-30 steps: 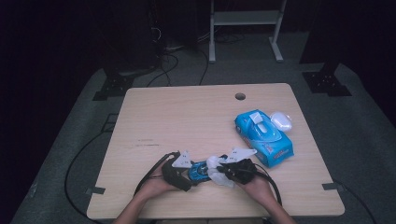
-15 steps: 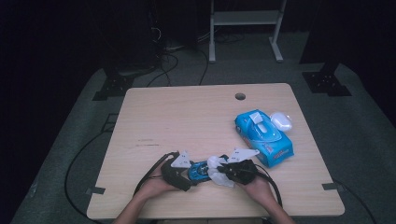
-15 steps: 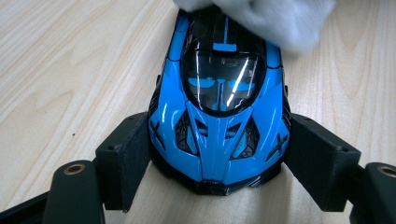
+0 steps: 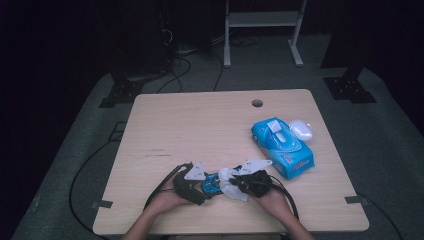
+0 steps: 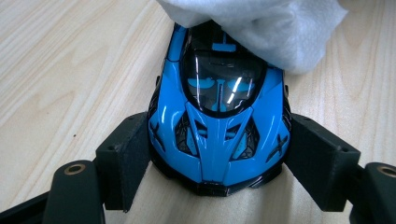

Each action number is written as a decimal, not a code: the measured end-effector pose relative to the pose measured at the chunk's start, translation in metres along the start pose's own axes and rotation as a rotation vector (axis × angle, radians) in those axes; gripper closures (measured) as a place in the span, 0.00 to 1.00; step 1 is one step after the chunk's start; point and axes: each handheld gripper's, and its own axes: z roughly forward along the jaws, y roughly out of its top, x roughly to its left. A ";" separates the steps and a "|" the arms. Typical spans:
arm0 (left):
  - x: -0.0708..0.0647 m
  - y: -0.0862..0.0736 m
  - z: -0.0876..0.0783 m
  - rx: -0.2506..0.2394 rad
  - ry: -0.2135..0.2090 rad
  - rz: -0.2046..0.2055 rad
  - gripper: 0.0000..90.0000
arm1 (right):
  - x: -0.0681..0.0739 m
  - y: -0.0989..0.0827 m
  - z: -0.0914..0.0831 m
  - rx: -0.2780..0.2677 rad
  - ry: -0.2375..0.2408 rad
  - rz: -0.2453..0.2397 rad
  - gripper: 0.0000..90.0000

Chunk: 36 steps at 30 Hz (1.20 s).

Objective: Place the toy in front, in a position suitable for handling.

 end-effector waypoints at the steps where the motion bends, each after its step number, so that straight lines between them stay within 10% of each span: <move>1: 0.000 0.000 0.000 0.000 0.000 0.000 0.28 | -0.004 -0.001 -0.001 0.006 -0.017 0.017 0.94; 5: -0.001 0.003 0.002 0.005 0.007 0.003 0.28 | -0.017 -0.007 -0.007 0.013 -0.058 0.065 0.94; 12: -0.002 0.002 0.001 0.003 0.011 -0.002 0.28 | 0.003 0.004 0.005 -0.020 -0.020 -0.010 0.94; 19: -0.003 0.006 0.003 0.007 0.021 -0.010 0.29 | -0.018 -0.005 -0.006 -0.003 -0.089 0.070 0.94; 25: -0.004 0.005 0.004 0.001 0.024 -0.017 0.29 | 0.001 0.006 0.008 -0.030 -0.010 0.007 0.94; 31: -0.005 0.006 0.004 0.001 0.026 -0.017 0.29 | -0.026 0.001 -0.004 0.007 -0.126 0.026 0.94; 36: -0.005 0.006 0.005 0.005 0.026 -0.013 0.29 | -0.030 0.009 0.012 0.023 -0.051 0.060 0.94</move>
